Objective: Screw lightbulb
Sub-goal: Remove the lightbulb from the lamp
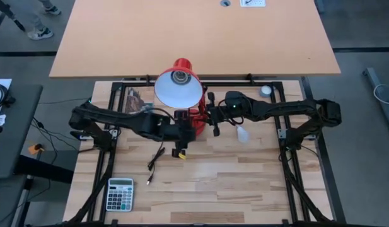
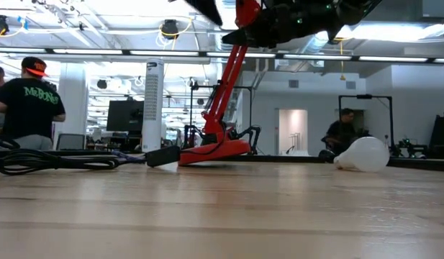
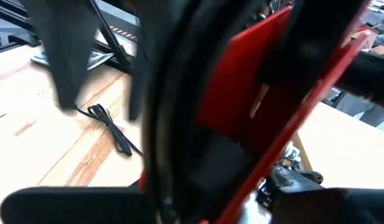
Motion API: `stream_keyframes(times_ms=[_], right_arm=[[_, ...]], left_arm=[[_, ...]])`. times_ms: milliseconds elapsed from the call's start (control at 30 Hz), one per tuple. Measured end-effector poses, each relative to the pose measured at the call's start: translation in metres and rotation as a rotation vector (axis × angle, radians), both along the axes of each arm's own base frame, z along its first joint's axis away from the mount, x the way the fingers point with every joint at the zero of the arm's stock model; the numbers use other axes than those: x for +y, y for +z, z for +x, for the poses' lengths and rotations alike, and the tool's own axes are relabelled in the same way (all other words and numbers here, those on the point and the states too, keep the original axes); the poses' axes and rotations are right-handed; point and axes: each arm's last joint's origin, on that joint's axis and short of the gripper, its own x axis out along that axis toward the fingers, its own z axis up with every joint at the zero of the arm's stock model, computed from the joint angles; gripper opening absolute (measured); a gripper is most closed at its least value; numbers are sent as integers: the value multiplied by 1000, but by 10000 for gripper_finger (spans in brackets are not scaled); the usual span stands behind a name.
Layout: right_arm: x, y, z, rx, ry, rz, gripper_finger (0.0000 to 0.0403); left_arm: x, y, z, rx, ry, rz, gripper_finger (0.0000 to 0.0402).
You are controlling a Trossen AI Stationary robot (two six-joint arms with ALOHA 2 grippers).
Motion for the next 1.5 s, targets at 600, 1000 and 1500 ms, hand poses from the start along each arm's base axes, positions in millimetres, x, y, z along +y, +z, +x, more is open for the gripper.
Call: stream_keyframes(times_ms=[600,1000,1500], right_arm=[[7,-7,-4,91,-85,130,189],[5,-17,-11,209,-184,161,247],[23,6,-46,316,-424,85,248]], left_arm=[[49,-92,-28,28,195,-19,201],[66,-104,-29,5,211,-34,201],[72,-99,-34,-14,300,9,201]])
